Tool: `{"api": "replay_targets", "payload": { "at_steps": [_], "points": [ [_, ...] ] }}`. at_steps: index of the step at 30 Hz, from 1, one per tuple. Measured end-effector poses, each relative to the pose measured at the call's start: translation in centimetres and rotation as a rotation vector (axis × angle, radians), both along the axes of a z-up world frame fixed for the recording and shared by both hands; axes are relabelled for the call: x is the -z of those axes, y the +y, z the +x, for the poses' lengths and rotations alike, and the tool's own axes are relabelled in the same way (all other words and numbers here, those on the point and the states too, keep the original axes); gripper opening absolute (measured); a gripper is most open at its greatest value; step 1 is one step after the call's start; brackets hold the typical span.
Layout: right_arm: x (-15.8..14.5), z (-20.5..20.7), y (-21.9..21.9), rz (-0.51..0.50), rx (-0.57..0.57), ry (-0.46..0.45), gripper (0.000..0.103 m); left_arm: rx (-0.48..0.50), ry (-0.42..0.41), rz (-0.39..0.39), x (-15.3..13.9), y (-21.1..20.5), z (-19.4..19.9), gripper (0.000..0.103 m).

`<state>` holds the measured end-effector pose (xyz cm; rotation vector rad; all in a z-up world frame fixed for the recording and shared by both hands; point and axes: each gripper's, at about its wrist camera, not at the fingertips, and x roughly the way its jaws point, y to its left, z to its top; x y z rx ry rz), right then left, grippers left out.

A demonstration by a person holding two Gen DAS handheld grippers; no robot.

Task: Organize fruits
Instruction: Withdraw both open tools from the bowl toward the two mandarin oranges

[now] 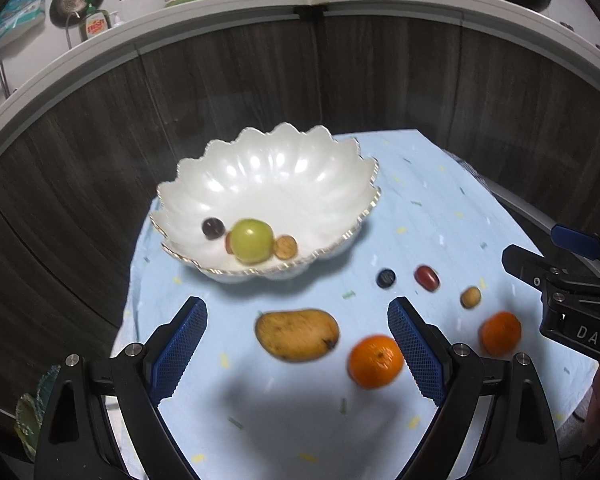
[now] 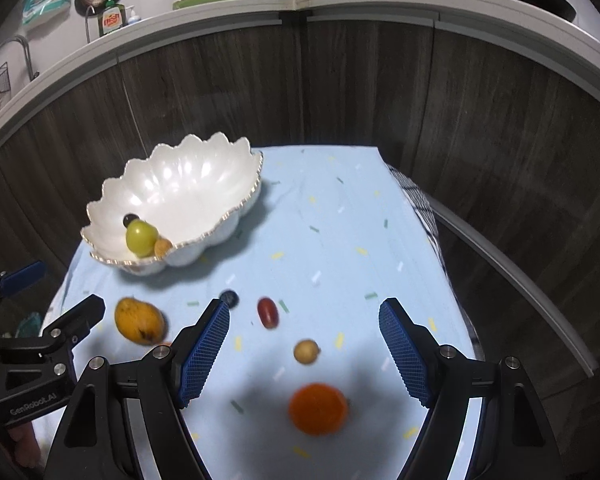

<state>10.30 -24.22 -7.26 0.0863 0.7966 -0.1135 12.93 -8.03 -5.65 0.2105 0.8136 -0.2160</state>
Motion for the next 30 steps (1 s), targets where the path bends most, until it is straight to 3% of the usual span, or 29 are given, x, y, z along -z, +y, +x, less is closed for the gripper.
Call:
{"api": "replay_targets", "payload": {
  "at_steps": [30],
  "points": [
    [5.3,-2.4,-1.1,0.028,0.011,0.105,0.078,0.096,0.041,0.012,4.0,-2.7,-2.5,0.092]
  ]
}}
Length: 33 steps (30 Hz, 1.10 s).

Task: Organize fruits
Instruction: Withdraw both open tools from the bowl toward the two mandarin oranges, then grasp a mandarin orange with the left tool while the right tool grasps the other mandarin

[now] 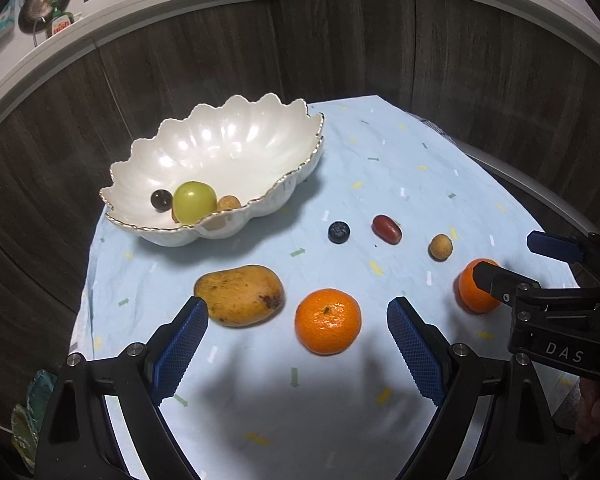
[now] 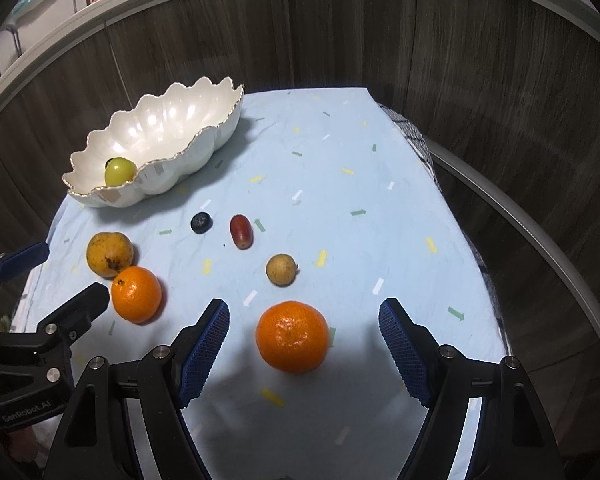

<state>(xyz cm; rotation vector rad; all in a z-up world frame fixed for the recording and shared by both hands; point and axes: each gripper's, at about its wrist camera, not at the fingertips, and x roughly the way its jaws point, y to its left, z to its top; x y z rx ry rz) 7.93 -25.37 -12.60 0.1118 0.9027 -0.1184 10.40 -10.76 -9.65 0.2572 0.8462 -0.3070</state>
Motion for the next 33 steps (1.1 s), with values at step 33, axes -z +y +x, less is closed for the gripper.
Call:
{"api": "replay_targets", "payload": {
  "at_steps": [33],
  "points": [
    [3.5,1.5,0.2,0.003,-0.013,0.063,0.069,0.01,0.133,0.003,5.4,-1.4,2.0,0.055]
  ]
}}
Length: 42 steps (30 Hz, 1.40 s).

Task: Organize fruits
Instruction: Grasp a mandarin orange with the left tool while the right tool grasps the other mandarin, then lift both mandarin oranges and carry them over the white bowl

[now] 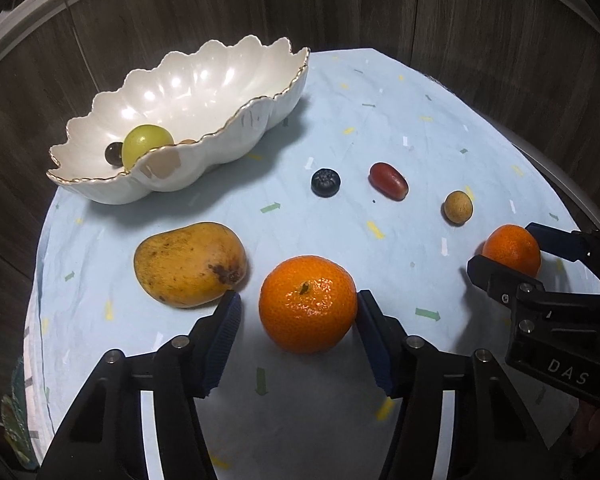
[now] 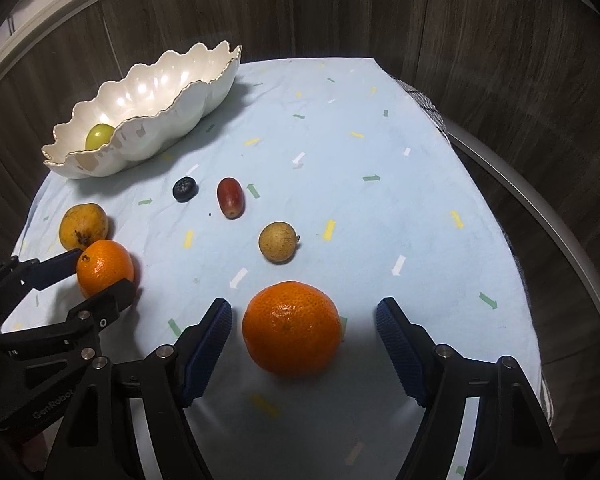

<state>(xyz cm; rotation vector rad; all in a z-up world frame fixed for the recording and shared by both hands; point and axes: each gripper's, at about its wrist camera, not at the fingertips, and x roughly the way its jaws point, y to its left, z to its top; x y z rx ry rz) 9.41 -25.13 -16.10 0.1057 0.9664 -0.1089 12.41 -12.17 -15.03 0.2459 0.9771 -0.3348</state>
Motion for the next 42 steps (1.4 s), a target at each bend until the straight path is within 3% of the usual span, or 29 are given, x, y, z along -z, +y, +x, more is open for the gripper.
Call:
{"api": "replay_targets", "payload": {
  "at_steps": [4,8,24,42],
  "points": [
    [0.3,0.1,-0.1,0.002,-0.001,0.006,0.06,0.012,0.01,-0.003,0.2,-0.2,0.1,0.047],
    [0.3,0.2,0.1,0.011,-0.019,-0.006,0.046,0.016,0.003,0.002,0.2,-0.5,0.1,0.046],
    [-1.2,-0.2,0.0,0.003,-0.012,-0.033,0.044,0.036,-0.037,0.001,-1.6,-0.5,-0.6,0.045],
    [-6.5,-0.4,1.6,-0.013,-0.026,-0.128,0.044,-0.012,-0.111,-0.049,-6.3,1.6,-0.7,0.044]
  ]
}}
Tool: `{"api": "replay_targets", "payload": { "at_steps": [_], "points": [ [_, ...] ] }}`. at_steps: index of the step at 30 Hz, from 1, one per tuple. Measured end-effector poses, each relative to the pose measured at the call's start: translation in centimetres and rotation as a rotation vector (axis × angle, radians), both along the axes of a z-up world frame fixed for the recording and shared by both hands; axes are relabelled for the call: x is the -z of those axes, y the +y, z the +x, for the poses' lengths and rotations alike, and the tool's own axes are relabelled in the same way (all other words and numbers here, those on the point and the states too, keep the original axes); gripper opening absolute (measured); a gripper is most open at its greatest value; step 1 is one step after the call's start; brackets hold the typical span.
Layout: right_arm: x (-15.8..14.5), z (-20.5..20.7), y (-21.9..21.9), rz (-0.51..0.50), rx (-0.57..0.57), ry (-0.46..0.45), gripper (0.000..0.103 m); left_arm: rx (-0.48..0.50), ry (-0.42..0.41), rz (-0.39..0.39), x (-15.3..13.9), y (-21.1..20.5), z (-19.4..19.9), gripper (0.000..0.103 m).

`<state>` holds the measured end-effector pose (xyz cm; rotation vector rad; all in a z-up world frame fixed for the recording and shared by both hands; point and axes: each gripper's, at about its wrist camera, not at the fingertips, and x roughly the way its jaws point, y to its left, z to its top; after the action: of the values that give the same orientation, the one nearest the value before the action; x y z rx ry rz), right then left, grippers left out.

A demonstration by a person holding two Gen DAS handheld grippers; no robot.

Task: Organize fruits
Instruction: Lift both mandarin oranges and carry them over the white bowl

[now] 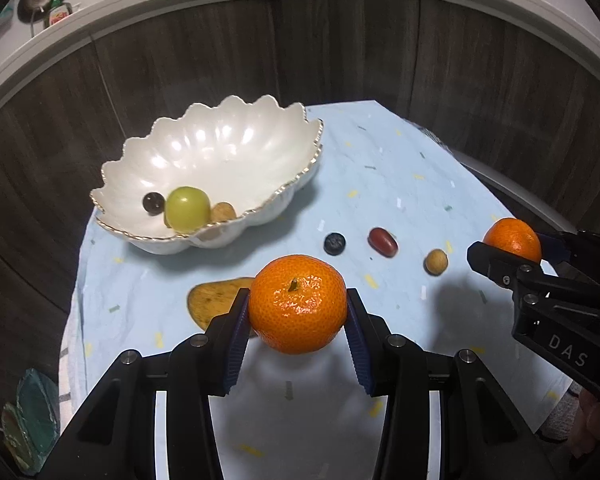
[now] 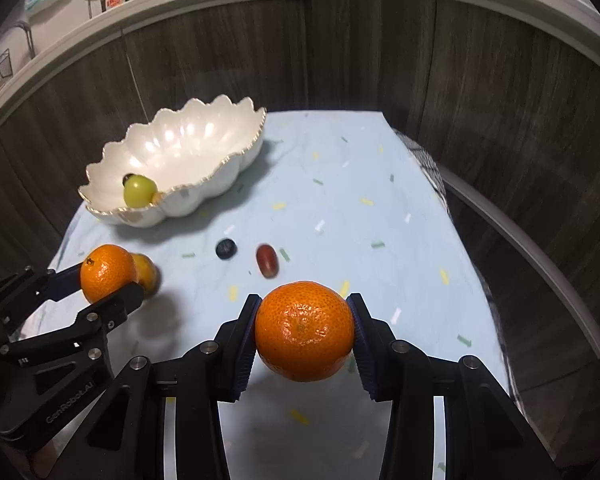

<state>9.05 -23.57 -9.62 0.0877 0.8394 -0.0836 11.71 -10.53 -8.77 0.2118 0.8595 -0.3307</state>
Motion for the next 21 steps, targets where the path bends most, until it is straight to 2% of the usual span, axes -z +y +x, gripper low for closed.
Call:
{"api": "replay_targets", "payload": {
  "at_steps": [21],
  "points": [
    [-4.7,2.4,2.7,-0.015,-0.039,-0.084,0.044,-0.066,-0.058,-0.027,-4.0,3.6,1.7,0.044]
  ]
}}
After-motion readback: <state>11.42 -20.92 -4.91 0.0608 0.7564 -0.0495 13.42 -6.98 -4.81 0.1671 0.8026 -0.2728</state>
